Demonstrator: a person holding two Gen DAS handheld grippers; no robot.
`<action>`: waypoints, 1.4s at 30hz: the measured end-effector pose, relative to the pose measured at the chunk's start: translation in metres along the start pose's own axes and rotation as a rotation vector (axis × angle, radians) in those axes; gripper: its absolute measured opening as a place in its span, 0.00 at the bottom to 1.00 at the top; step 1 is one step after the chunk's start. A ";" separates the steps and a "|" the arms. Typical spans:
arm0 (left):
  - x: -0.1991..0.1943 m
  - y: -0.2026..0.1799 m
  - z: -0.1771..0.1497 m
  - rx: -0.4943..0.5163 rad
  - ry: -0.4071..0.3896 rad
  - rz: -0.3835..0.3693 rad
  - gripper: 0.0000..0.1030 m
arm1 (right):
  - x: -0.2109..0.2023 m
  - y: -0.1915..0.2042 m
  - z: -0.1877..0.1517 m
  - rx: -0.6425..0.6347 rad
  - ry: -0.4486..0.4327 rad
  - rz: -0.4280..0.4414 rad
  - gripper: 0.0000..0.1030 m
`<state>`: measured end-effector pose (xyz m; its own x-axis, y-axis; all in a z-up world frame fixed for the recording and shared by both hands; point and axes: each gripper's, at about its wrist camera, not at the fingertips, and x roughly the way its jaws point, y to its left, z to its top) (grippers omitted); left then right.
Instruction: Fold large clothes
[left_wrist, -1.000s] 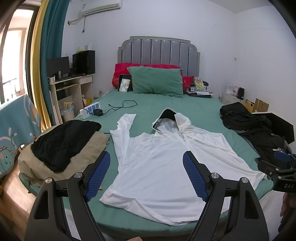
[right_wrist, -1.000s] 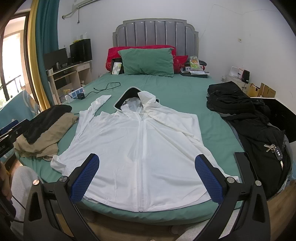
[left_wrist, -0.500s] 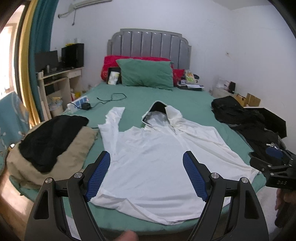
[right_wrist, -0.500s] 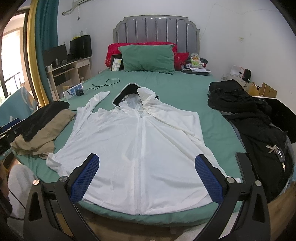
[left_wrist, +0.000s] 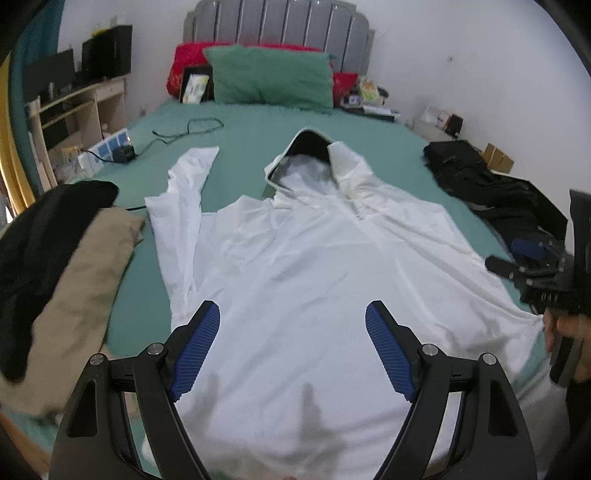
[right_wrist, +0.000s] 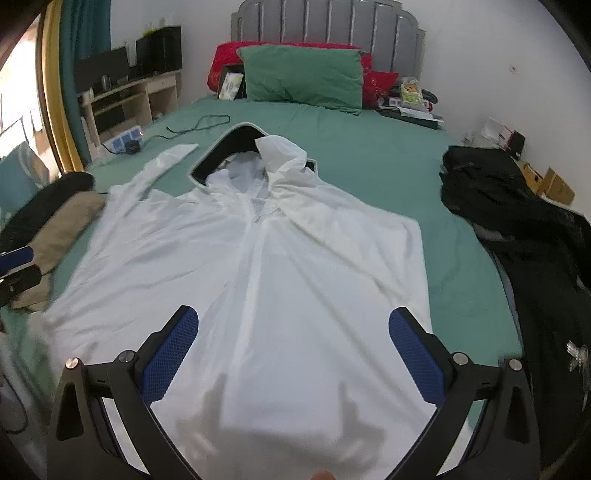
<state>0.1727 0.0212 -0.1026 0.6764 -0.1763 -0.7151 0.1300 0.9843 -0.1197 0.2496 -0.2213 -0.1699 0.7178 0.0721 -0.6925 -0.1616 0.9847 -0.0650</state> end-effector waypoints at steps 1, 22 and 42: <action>0.013 0.004 0.006 0.007 0.010 0.001 0.82 | 0.012 -0.002 0.008 -0.009 0.002 0.005 0.99; 0.139 0.094 0.048 -0.119 0.107 0.031 0.81 | 0.249 0.008 0.160 -0.054 0.085 0.032 0.46; 0.070 0.121 0.058 -0.178 -0.051 0.169 0.81 | 0.068 0.119 0.136 -0.487 -0.073 0.672 0.04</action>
<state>0.2781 0.1276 -0.1276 0.7140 -0.0049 -0.7001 -0.1151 0.9855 -0.1243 0.3716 -0.0776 -0.1269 0.4037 0.6464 -0.6475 -0.8342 0.5507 0.0297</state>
